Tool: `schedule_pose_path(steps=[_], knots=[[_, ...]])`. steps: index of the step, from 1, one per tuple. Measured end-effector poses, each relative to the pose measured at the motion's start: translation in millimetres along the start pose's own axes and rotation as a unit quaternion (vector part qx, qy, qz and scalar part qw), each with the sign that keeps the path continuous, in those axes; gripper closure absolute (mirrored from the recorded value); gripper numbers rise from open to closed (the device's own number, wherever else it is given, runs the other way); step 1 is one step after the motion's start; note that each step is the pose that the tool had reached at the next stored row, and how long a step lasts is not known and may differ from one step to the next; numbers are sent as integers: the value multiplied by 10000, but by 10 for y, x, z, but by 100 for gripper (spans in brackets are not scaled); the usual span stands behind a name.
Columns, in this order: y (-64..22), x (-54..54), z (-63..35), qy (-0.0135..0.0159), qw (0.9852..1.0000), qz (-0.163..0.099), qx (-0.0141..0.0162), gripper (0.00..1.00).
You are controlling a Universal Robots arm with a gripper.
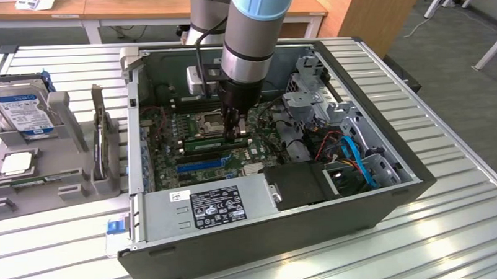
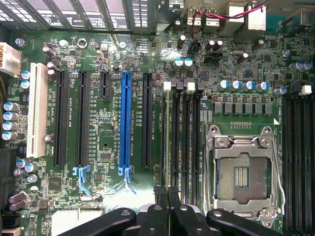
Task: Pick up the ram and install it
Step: 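Insert the ram into the slot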
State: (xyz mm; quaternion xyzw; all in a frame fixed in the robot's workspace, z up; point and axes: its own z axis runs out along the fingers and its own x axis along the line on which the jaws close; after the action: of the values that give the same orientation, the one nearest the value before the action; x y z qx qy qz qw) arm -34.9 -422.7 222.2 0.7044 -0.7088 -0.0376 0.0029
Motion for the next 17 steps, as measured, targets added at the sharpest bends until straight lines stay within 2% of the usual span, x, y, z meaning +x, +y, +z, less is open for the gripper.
schedule_pose_path(steps=[7, 8, 17], knots=[[0, 0, 2, -2, 10000, 0, 1, 87], [0, 0, 2, -2, 10000, 0, 1, 81], [0, 0, 0, 0, 10000, 0, 0, 81]])
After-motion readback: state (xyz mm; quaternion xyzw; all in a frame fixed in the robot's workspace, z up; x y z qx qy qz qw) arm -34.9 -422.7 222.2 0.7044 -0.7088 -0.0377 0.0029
